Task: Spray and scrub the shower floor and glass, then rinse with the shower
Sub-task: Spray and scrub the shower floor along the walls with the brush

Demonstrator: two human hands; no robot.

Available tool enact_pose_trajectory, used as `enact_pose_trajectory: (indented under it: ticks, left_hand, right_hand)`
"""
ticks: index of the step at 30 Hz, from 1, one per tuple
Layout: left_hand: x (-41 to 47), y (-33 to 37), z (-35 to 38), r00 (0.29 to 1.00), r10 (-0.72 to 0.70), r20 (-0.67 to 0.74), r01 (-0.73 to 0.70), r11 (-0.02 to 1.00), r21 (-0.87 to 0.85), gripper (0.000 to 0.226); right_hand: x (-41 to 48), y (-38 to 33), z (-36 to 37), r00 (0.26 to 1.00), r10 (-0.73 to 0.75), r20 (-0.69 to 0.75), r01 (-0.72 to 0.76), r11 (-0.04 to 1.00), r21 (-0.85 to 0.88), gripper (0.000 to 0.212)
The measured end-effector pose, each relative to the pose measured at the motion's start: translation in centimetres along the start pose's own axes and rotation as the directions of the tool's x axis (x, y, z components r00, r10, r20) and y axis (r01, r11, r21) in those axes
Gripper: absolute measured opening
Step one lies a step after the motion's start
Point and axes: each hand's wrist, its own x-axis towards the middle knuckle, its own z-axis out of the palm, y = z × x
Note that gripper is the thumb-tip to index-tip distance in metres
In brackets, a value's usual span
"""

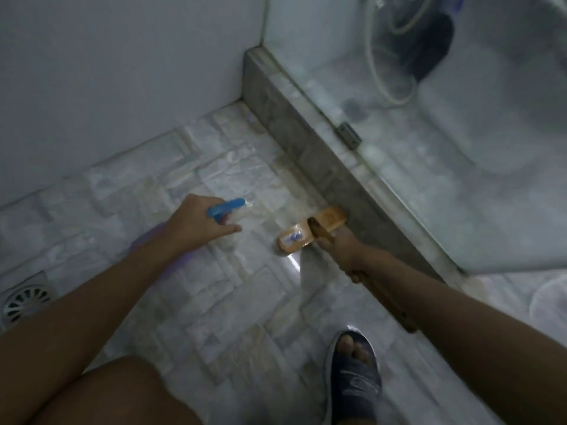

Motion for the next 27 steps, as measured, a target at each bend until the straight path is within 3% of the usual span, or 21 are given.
enact_pose_trajectory:
  ticks: [2, 6, 10, 18, 20, 24, 27]
  left_hand:
    - [0.4, 1.7, 2.0, 0.999, -0.014, 0.039, 0.014, 1.0, -0.018, 0.034]
    - [1.2, 4.3, 4.9, 0.997, 0.048, 0.059, -0.044, 0.996, -0.078, 0.039]
    - [1.2, 5.2, 5.8, 0.981, 0.119, 0.151, -0.114, 0.993, -0.041, 0.041]
    - [0.3, 5.1, 5.0, 0.979, 0.119, 0.166, -0.112, 0.992, -0.055, 0.045]
    - [0.3, 5.0, 3.8, 0.984, 0.11, 0.138, -0.096, 0.99, -0.102, 0.04]
    - [-0.4, 3.7, 1.2, 0.998, 0.027, -0.048, -0.035, 0.984, -0.174, 0.035]
    - [-1.5, 1.9, -0.4, 0.982, 0.001, -0.187, -0.038, 0.981, -0.19, 0.033]
  right_hand:
    - [-2.2, 2.7, 0.1, 0.997, 0.071, 0.017, -0.07, 0.997, -0.038, 0.048]
    - [-5.1, 6.0, 0.0, 0.987, 0.151, 0.057, -0.147, 0.987, -0.067, 0.054]
    - [-5.3, 6.6, -0.1, 0.986, 0.147, 0.074, -0.143, 0.988, -0.053, 0.052]
    - [-5.4, 6.9, -1.1, 0.973, 0.181, 0.145, -0.171, 0.982, -0.079, 0.051]
    - [-5.5, 7.2, -1.6, 0.97, 0.185, 0.157, -0.17, 0.98, -0.105, 0.046]
    - [-5.5, 5.7, -0.9, 0.975, 0.162, 0.153, -0.138, 0.978, -0.156, 0.045]
    - [-3.1, 0.5, 0.1, 0.993, -0.044, 0.11, 0.054, 0.994, -0.09, 0.045]
